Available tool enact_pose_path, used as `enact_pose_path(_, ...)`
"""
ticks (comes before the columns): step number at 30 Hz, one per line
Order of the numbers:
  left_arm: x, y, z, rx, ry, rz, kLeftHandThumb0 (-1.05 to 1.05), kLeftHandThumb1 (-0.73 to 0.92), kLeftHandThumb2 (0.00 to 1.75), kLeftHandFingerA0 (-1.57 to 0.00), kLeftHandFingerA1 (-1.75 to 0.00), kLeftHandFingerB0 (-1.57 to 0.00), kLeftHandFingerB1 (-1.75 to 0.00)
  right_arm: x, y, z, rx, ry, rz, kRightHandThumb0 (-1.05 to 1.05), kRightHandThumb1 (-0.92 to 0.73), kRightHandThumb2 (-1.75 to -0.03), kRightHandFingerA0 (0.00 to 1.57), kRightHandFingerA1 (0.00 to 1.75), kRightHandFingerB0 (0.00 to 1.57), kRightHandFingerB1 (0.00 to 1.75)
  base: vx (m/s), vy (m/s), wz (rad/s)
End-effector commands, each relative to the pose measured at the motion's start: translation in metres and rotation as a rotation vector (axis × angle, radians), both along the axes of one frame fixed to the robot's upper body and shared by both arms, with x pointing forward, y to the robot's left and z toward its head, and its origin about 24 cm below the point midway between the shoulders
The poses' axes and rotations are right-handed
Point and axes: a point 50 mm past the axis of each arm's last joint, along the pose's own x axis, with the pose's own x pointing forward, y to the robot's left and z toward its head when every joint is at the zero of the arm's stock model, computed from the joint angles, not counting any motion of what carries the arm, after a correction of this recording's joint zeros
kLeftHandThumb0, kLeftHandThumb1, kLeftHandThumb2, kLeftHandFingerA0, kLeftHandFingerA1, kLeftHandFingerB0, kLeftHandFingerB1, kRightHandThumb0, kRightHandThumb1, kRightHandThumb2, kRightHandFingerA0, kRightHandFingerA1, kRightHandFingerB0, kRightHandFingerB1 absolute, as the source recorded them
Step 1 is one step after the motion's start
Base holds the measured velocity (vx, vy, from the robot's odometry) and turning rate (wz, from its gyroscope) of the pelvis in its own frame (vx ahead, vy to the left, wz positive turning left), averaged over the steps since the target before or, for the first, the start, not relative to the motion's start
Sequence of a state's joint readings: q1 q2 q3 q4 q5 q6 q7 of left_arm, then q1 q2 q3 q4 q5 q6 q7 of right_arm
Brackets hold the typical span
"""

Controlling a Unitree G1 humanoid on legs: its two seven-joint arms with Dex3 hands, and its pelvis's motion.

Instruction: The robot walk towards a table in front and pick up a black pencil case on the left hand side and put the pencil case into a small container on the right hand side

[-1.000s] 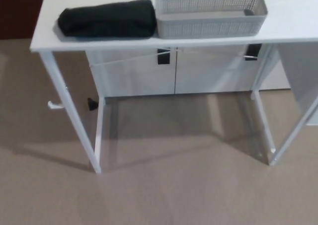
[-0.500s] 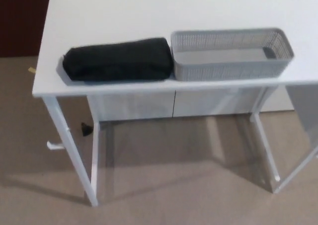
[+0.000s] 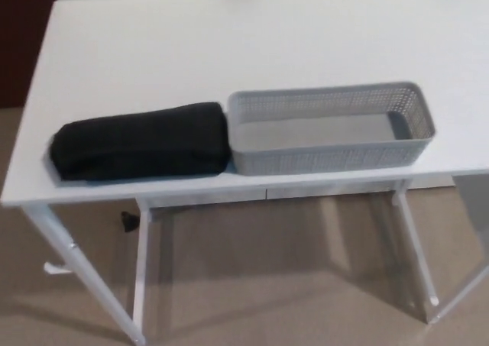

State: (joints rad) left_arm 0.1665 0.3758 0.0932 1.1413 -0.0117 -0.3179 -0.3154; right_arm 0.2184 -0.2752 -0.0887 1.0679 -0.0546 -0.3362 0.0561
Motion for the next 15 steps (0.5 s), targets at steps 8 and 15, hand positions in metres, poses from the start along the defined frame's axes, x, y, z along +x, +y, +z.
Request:
enact_pose_path(8,0.0013,0.0045,0.0033,0.012,-0.014,0.000,-0.14,0.41,0.86,-0.26,-0.56,-0.13,-0.49,0.0003,-0.0006,0.0018,-0.036,0.017,0.042,-0.37,-0.60,-0.58,0.49,0.40,0.46,0.37,0.07,0.030,-0.07)
enact_pose_path(15,0.0005,0.0053,0.0052,0.024,-0.018,-0.033,-0.15,0.41,0.87,-0.27,-0.57,-0.13,-0.49,-0.0014,-0.0001,-0.0002,-0.022,0.021,0.021,-0.37,-0.60,-0.58,0.48,0.40,0.47,0.38,0.03,0.115,0.00)
